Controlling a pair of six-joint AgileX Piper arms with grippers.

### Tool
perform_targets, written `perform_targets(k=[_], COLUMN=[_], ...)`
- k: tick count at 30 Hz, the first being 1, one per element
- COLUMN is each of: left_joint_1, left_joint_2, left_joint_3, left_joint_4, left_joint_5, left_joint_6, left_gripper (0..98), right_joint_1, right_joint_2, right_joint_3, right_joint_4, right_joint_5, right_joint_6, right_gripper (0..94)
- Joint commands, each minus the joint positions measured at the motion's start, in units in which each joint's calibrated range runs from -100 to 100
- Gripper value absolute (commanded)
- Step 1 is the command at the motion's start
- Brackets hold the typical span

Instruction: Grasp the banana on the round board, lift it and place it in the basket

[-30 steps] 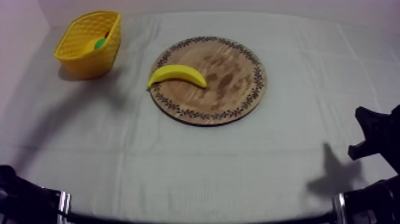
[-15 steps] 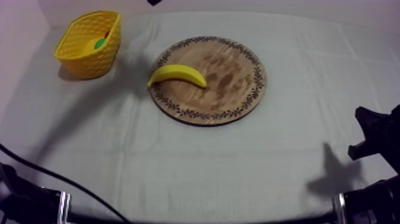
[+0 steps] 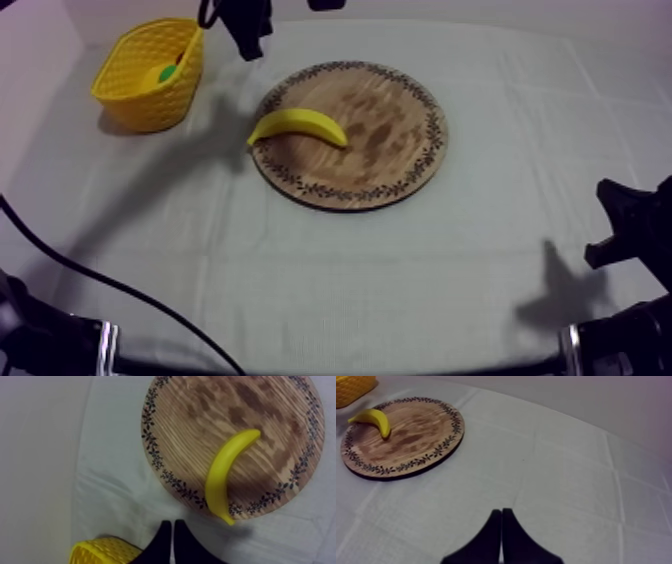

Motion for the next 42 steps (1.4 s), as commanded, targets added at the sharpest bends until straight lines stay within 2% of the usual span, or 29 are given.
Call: perform_targets(k=[1, 5, 7, 9, 12, 14, 16, 18, 22, 30, 37, 42], left_joint_1=[-0.05, -0.28, -0.56, -0.87, -1.35, -1.84, -2.29, -2.54, -2.46, -1.37, -0.24, -0.01], left_joint_2=[0.12, 0.18, 0.19, 0.24, 0.40, 0.55, 0.75, 0.91, 0.98, 1.16, 2.78, 5.17], left_joint_3=[-0.12, -0.32, -0.32, -0.47, -1.15, -1.55, -1.83, -2.11, -2.13, 0.01, 7.49, 9.86], left_joint_4=[0.06, -0.07, -0.03, -0.19, -0.95, -1.02, -0.85, -0.76, -1.05, -1.15, -2.10, -1.42], left_joint_5=[0.04, 0.09, 0.34, 0.50, 1.17, 1.90, 2.52, 2.85, 3.20, 2.99, -2.55, -4.97], left_joint_6=[-0.26, 0.47, 0.28, 0.14, 0.13, -1.00, -2.63, -3.87, -5.12, -6.02, -5.26, -5.02], left_gripper=[0.0, 0.4, 4.4, 17.3, 47.0, 61.8, 71.3, 76.2, 79.6, 78.7, 77.4, 76.2], right_joint_1=[0.00, 0.00, 0.00, 0.00, 0.00, 0.00, 0.00, 0.00, 0.00, 0.00, 0.00, 0.00], right_joint_2=[0.00, 0.00, 0.00, 0.00, 0.00, 0.00, 0.00, 0.00, 0.00, 0.00, 0.00, 0.00], right_joint_3=[-0.03, -0.03, -0.03, -0.03, -0.03, -0.03, -0.03, -0.03, -0.03, -0.03, -0.03, -0.03], right_joint_4=[0.00, 0.00, 0.00, 0.00, 0.00, 0.00, 0.00, 0.00, 0.00, 0.00, 0.00, 0.00], right_joint_5=[-0.02, -0.02, -0.02, -0.02, -0.02, -0.02, -0.02, -0.02, -0.02, -0.02, -0.02, -0.02], right_joint_6=[0.02, 0.02, 0.02, 0.02, 0.02, 0.02, 0.02, 0.02, 0.02, 0.02, 0.02, 0.02], right_gripper=[0.3, 0.3, 0.3, 0.3, 0.3, 0.3, 0.3, 0.3, 0.3, 0.3, 0.3, 0.3])
